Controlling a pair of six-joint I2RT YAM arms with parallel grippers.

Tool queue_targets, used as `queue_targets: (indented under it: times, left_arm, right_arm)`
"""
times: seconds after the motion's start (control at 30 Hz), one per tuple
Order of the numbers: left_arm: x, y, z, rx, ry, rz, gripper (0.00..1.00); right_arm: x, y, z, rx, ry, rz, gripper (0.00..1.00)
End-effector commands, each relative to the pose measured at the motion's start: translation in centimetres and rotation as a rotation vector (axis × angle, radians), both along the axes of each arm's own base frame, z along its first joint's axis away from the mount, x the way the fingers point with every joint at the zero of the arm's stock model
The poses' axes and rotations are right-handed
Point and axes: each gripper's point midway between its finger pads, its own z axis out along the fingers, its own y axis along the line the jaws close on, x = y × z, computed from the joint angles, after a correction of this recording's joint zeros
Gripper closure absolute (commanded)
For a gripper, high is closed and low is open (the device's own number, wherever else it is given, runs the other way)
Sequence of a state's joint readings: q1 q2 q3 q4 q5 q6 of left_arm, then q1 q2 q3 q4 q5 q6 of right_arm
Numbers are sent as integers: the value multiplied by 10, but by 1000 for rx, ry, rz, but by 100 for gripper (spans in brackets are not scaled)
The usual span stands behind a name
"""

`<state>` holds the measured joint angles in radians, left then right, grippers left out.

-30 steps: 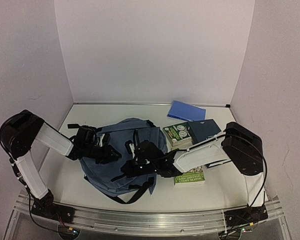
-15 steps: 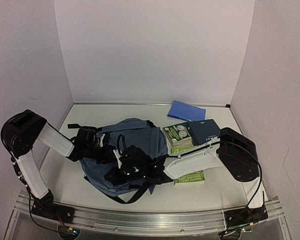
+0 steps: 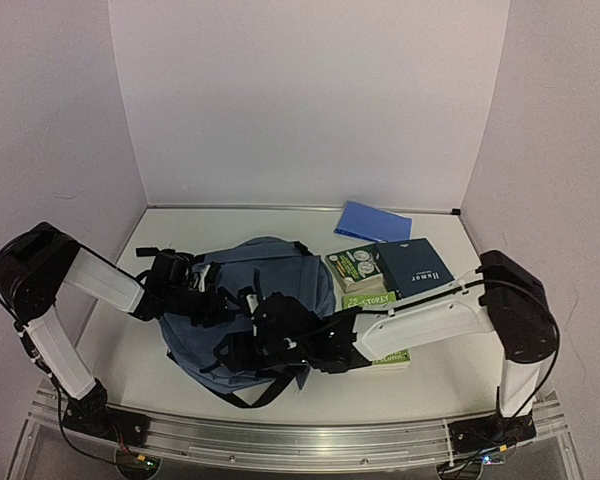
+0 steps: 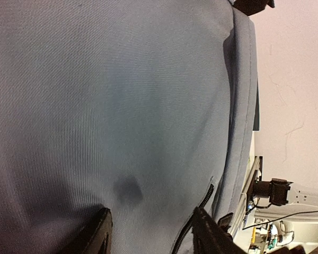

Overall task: Pack the student bag
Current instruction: Unzip the student bag at the center of the board.

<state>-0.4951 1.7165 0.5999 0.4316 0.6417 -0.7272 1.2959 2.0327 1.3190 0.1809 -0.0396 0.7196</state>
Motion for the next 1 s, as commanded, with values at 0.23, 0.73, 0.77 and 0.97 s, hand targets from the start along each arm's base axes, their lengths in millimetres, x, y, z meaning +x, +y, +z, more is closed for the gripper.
queue_targets:
  times: [0.23,0.73,0.77,0.97]
  left_arm:
    - [-17,39,37,287,-185,28,34]
    - [-44,53,44,460,-218,11,17]
    - [-45,49,42,467,-217,1,17]
    - [-43,27,33,546,-244,-59,15]
  right_arm:
    - [82,-152,-43,-162,165,-553,10]
    - [121,-153,-101,-284,135,-565,95]
    - [129,-158,-100,-284,117,-566,99]
    - [156,-163,-84,-317,-50,-418,100]
